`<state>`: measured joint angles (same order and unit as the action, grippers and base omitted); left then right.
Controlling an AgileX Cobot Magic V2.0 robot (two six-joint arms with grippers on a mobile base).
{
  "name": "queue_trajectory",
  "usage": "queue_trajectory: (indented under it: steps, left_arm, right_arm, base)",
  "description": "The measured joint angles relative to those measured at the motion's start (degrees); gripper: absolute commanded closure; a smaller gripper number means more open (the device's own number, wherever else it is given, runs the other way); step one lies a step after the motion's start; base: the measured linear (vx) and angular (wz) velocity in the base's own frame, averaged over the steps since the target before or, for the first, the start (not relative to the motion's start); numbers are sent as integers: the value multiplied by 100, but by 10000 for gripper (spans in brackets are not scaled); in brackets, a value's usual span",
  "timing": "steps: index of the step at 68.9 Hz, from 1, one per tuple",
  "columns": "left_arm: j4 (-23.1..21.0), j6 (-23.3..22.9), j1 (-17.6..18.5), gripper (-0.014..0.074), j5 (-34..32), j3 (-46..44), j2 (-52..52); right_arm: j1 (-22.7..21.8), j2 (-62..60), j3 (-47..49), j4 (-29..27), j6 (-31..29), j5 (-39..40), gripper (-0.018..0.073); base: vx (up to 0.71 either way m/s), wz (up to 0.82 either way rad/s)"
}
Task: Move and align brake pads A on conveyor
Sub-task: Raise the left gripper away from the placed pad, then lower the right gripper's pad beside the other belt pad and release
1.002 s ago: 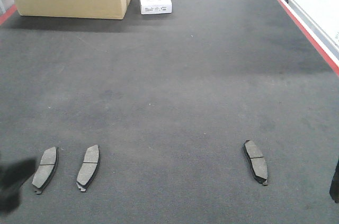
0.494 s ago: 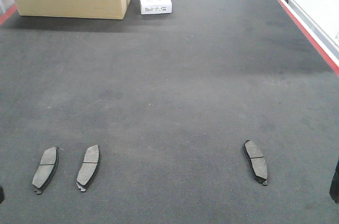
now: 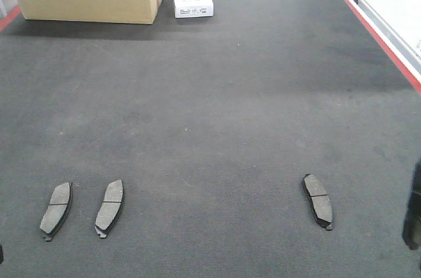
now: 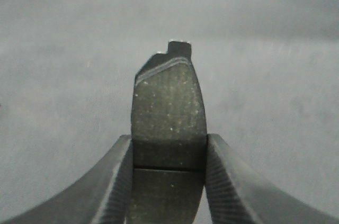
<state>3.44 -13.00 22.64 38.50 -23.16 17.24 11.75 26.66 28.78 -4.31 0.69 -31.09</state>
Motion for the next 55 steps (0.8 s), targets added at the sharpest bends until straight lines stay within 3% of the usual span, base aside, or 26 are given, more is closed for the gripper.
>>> queue_trajectory:
  steps: [23, 41, 55]
  left_arm:
    - [0, 0, 0, 111, 0, 0, 0]
    - [0, 0, 0, 111, 10, 0, 0]
    - [0, 0, 0, 111, 41, 0, 0]
  right_arm:
    - [0, 2815, 1520, -749, -5, -772, 497]
    - [7, 5072, 2479, -843, -69, -1299, 487]
    - [657, 6351, 2984, -673, 186, -1274, 474]
  base:
    - [0, 0]
    - [0, 0]
    - [0, 0]
